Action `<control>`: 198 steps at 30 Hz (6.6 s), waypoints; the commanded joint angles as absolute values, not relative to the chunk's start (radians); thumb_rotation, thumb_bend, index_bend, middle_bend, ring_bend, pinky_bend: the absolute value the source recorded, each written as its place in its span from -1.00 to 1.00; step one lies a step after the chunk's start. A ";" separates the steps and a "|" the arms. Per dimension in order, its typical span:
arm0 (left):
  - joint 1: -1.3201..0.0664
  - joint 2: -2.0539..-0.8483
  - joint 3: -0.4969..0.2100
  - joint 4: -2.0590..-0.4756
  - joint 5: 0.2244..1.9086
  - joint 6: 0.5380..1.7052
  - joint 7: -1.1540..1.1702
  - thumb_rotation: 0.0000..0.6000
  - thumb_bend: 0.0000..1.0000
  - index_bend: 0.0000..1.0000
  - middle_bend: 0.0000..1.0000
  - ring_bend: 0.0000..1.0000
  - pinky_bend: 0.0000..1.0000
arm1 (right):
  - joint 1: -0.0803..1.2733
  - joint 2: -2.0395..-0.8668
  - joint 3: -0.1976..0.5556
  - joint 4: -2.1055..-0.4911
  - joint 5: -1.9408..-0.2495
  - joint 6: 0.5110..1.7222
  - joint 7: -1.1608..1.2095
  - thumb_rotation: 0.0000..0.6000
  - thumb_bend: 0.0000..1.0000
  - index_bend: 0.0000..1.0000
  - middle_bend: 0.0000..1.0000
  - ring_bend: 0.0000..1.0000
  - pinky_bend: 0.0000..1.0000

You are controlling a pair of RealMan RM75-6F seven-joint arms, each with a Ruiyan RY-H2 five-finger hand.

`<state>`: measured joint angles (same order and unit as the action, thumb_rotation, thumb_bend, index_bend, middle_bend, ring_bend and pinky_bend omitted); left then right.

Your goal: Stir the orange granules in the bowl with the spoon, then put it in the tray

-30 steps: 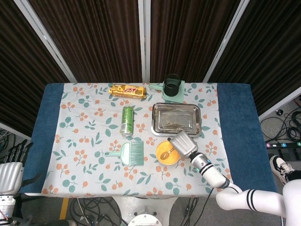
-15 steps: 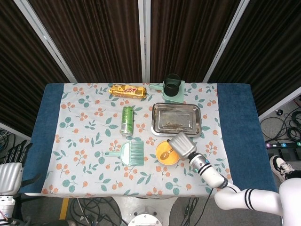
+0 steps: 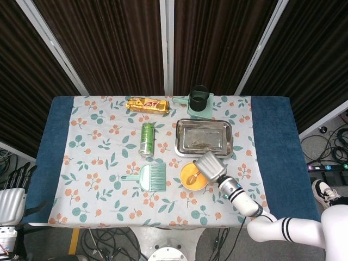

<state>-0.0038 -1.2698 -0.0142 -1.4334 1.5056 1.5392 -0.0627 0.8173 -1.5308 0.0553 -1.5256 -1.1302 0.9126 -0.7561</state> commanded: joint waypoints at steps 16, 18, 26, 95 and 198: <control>-0.003 -1.264 -0.014 -1.440 1.509 1.541 -0.064 1.00 -0.98 -0.79 -0.87 -0.86 -0.81 | 0.902 -1.436 0.020 -1.553 -1.263 0.957 -1.102 1.00 -0.06 0.35 0.98 1.00 1.00; -0.004 -1.264 -0.014 -1.441 1.510 1.538 -0.064 1.00 -0.98 -0.79 -0.87 -0.86 -0.81 | 0.909 -1.433 0.012 -1.551 -1.277 0.956 -1.139 1.00 -0.03 0.38 0.98 1.00 1.00; -0.004 -1.265 -0.013 -1.436 1.508 1.534 -0.072 1.00 -0.98 -0.79 -0.87 -0.86 -0.81 | 0.933 -1.474 -0.019 -1.504 -1.306 0.933 -1.286 1.00 0.00 0.42 0.98 1.00 1.00; 0.003 -1.274 -0.007 -1.414 1.515 1.535 -0.095 1.00 -0.98 -0.79 -0.87 -0.86 -0.81 | 0.854 -1.557 0.006 -1.551 -1.211 0.955 -1.162 1.00 0.02 0.55 0.99 1.00 1.00; 0.001 -1.253 -0.005 -1.464 1.538 1.549 -0.067 1.00 -0.98 -0.79 -0.87 -0.86 -0.81 | 0.833 -1.554 -0.002 -1.570 -1.388 1.067 -1.719 1.00 0.04 0.74 0.99 1.00 1.00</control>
<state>0.0011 -1.2529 -0.0044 -1.4633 1.5376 1.5497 -0.0671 0.8403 -1.5523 -0.0011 -1.5707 -1.3941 1.0639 -1.7326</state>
